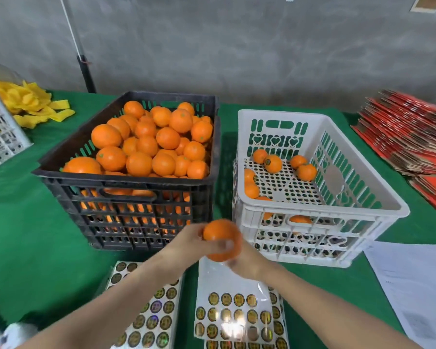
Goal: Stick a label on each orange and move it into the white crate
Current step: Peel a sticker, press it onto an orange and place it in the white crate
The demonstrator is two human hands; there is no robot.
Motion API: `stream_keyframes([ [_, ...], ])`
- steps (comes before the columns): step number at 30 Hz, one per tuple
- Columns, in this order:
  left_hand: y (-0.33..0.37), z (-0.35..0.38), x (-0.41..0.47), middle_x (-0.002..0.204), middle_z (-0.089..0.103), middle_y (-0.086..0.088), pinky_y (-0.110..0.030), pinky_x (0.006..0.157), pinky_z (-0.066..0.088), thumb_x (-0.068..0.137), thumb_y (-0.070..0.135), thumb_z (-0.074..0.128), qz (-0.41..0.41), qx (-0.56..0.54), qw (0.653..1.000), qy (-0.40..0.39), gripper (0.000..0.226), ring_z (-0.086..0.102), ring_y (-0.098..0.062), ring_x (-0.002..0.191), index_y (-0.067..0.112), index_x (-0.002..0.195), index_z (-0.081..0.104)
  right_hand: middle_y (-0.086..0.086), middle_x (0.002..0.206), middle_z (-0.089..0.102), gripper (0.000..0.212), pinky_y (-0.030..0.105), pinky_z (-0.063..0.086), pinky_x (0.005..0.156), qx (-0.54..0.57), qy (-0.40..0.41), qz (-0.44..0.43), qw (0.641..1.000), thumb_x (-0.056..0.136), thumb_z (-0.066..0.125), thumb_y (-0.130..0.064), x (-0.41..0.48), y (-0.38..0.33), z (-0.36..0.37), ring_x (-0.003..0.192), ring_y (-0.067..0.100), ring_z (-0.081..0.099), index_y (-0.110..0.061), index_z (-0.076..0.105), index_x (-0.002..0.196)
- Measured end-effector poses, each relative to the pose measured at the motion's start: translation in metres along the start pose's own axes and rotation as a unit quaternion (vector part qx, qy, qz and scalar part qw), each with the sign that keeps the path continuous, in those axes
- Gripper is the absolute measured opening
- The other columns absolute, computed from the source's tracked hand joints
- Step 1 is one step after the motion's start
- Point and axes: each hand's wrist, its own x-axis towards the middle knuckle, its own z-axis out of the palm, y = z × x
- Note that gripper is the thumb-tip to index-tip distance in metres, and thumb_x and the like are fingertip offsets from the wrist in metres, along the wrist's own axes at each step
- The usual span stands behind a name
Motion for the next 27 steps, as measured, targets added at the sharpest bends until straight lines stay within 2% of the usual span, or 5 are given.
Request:
stream_keyframes([
  [3, -0.027, -0.006, -0.001, 0.107, 0.073, -0.001, -0.030, 0.095, 0.040, 0.044, 0.052, 0.078, -0.057, -0.058, 0.996, -0.034, 0.075, 0.061, -0.018, 0.109, 0.018, 0.110, 0.067, -0.009, 0.088, 0.058, 0.017, 0.018, 0.045, 0.078, 0.078, 0.009, -0.051, 0.996, 0.089, 0.056, 0.002, -0.012, -0.001, -0.027, 0.084, 0.001, 0.055, -0.012, 0.064, 0.095],
  [10, -0.042, -0.010, 0.007, 0.114, 0.069, -0.009, -0.031, 0.083, 0.048, 0.017, 0.057, 0.093, -0.130, -0.166, 0.976, -0.057, 0.120, 0.063, -0.024, 0.107, 0.012, 0.122, 0.056, 0.007, 0.097, 0.056, 0.027, 0.031, 0.046, 0.083, 0.091, 0.080, -0.038, 0.992, 0.088, 0.062, -0.007, -0.027, -0.009, -0.054, 0.088, 0.022, 0.055, -0.015, 0.054, 0.112],
  [16, -0.048, -0.006, 0.011, 0.123, 0.064, -0.020, -0.039, 0.089, 0.049, 0.025, 0.052, 0.094, -0.138, -0.257, 0.956, -0.022, 0.120, 0.060, -0.035, 0.115, 0.011, 0.130, 0.054, -0.004, 0.092, 0.057, 0.008, 0.005, 0.032, 0.085, 0.020, 0.251, -0.127, 0.959, 0.084, 0.067, -0.013, -0.065, -0.027, -0.007, 0.092, 0.007, 0.051, -0.008, 0.069, 0.089],
  [22, -0.053, 0.001, 0.009, 0.104, 0.071, -0.018, -0.034, 0.069, 0.057, 0.029, 0.049, 0.094, -0.149, -0.311, 0.938, -0.030, 0.112, 0.071, -0.030, 0.088, 0.011, 0.126, 0.055, -0.009, 0.088, 0.055, 0.021, 0.013, 0.041, 0.080, 0.039, 0.289, -0.074, 0.954, 0.078, 0.075, -0.025, -0.071, -0.030, 0.023, 0.086, 0.006, 0.054, -0.011, 0.073, 0.094],
  [27, -0.051, 0.002, 0.010, 0.098, 0.068, -0.020, -0.034, 0.064, 0.058, 0.064, 0.043, 0.077, -0.176, -0.363, 0.915, -0.020, 0.079, 0.069, -0.030, 0.078, 0.004, 0.129, 0.054, 0.000, 0.071, 0.058, 0.009, 0.018, 0.044, 0.062, -0.026, 0.362, -0.154, 0.919, 0.070, 0.076, -0.019, -0.073, -0.028, 0.025, 0.073, 0.007, 0.050, -0.012, 0.072, 0.074],
])
